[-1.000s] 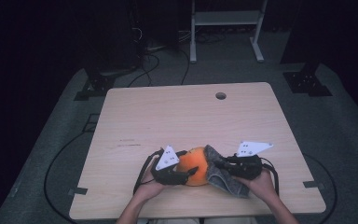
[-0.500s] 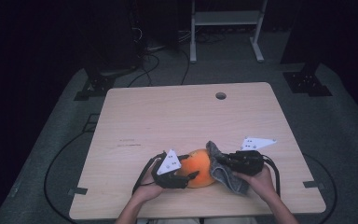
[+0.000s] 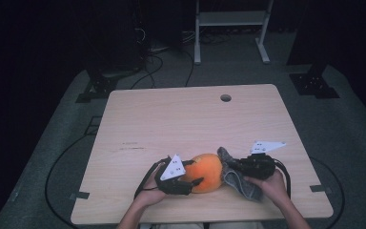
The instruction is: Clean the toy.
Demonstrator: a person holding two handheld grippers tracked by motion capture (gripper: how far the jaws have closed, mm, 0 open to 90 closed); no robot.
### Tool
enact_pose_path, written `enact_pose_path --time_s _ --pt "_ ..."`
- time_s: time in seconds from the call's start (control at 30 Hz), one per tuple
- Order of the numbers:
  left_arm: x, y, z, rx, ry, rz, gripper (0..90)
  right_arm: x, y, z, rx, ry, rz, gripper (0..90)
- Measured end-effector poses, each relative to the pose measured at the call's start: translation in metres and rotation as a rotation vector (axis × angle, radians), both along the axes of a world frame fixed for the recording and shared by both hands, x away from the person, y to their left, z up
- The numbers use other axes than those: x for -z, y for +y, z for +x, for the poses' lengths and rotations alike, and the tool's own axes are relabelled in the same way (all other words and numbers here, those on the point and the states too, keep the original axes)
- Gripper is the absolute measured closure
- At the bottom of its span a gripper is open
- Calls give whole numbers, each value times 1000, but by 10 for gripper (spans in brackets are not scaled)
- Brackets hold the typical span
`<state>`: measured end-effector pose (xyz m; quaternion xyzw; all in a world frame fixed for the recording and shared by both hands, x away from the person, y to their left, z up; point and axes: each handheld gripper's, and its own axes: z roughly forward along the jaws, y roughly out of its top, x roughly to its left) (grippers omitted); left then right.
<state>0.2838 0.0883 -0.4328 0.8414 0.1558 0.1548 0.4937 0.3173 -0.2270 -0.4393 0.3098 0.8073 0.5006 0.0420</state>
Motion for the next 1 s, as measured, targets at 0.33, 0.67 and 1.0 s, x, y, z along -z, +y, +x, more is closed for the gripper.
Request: enact_pose_path --time_s 0.33,0.67,1.0 --pt "-10 -1 8 -44 108 -27 112 -6 8 -6 -67 -41 35 808" --pt "-3 -17 -4 -37 -108 14 374 -30 8 -17 -61 -139 84 808" --pt "-1 -7 -4 -4 -61 22 358 -22 19 -13 -65 -131 25 808"
